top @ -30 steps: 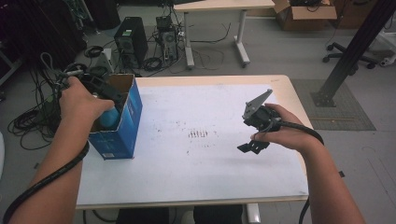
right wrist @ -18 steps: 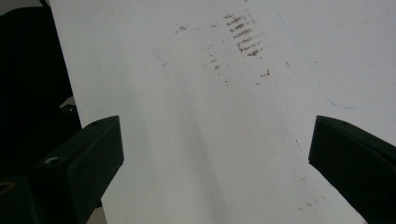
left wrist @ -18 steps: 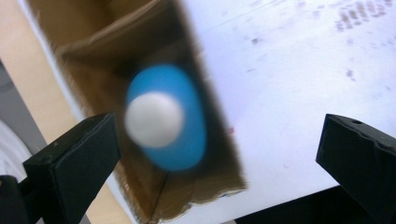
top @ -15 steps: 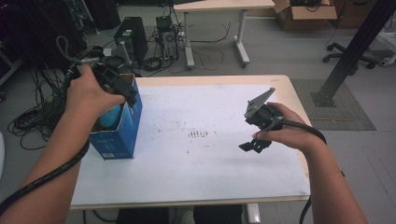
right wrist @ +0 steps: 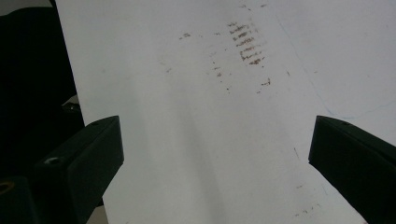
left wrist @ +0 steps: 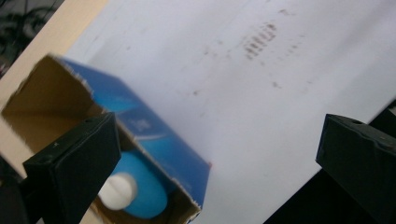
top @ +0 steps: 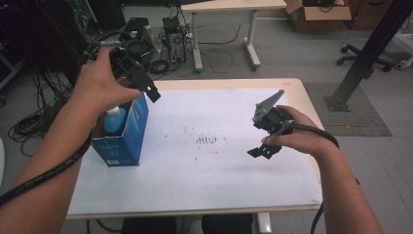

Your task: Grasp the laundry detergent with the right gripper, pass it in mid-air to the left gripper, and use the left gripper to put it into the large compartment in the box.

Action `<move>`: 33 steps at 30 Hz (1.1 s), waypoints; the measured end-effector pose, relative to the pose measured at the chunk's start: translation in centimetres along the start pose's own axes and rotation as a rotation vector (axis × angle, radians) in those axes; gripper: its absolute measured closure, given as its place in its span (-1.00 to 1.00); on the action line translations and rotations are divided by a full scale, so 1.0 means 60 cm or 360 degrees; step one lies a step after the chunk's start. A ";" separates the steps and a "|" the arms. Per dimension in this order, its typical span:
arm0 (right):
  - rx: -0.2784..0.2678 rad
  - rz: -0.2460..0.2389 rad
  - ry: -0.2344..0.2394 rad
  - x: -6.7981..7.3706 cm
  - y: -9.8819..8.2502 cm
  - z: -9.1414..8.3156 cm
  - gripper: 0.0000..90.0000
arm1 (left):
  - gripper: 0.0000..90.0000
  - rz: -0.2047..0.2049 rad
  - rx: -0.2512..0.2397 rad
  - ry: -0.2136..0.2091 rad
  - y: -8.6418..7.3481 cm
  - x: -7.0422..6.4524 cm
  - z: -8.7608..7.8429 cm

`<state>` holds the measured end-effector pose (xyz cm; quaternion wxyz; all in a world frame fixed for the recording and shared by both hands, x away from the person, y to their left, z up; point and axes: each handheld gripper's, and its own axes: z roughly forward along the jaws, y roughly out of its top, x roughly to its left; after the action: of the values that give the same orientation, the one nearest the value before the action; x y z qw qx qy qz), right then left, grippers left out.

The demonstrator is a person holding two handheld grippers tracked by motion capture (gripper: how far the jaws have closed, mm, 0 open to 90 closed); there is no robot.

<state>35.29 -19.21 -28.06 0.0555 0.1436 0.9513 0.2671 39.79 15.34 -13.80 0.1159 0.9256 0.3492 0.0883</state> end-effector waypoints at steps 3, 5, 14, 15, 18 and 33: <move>-0.0003 -0.0017 -0.0005 0.001 0.007 -0.002 -0.93 | -1.00 0.0131 0.0001 -0.0002 0.008 -0.013 -0.007; -0.0012 -0.0037 0.0002 0.003 0.012 -0.003 -0.93 | -1.00 0.0223 -0.0022 -0.0021 0.012 -0.023 -0.013; 0.0043 -0.0093 0.0001 0.008 0.033 -0.006 -0.93 | -1.00 0.0610 -0.0030 -0.0139 0.020 -0.068 -0.013; 0.0045 -0.0099 0.0005 0.009 0.035 -0.006 -0.93 | -1.00 0.0644 -0.0027 -0.0135 0.020 -0.072 -0.011; 0.0045 -0.0122 0.0019 0.012 0.038 -0.005 -0.93 | -1.00 0.0762 0.0035 -0.0134 0.020 -0.085 0.003; 0.0221 -0.0208 0.0031 0.017 0.047 0.003 -0.93 | -1.00 0.1120 0.0391 -0.0230 -0.003 -0.132 0.090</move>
<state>35.04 -16.50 -26.79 0.0535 0.0820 0.9754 0.1977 35.13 9.39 -19.69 -0.0090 0.9998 0.0087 0.0149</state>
